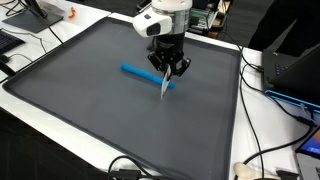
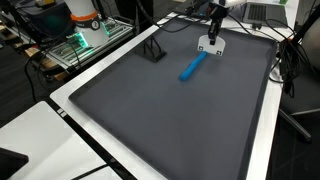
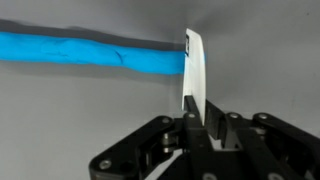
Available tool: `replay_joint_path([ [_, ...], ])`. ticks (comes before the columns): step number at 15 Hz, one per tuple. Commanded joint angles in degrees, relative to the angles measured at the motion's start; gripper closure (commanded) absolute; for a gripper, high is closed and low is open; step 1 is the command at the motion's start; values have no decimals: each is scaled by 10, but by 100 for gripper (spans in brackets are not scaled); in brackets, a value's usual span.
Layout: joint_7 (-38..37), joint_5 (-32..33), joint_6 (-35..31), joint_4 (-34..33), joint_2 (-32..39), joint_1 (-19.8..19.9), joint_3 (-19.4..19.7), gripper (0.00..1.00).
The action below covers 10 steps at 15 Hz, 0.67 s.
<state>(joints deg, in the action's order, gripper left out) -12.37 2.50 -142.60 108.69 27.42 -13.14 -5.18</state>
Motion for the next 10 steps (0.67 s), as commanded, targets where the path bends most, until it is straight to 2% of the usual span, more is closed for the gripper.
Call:
replay_joint_path([
  [1, -7, 9, -14, 17, 6, -7, 7, 98],
  [10, -4, 11, -30, 39, 9, -11, 6, 98],
])
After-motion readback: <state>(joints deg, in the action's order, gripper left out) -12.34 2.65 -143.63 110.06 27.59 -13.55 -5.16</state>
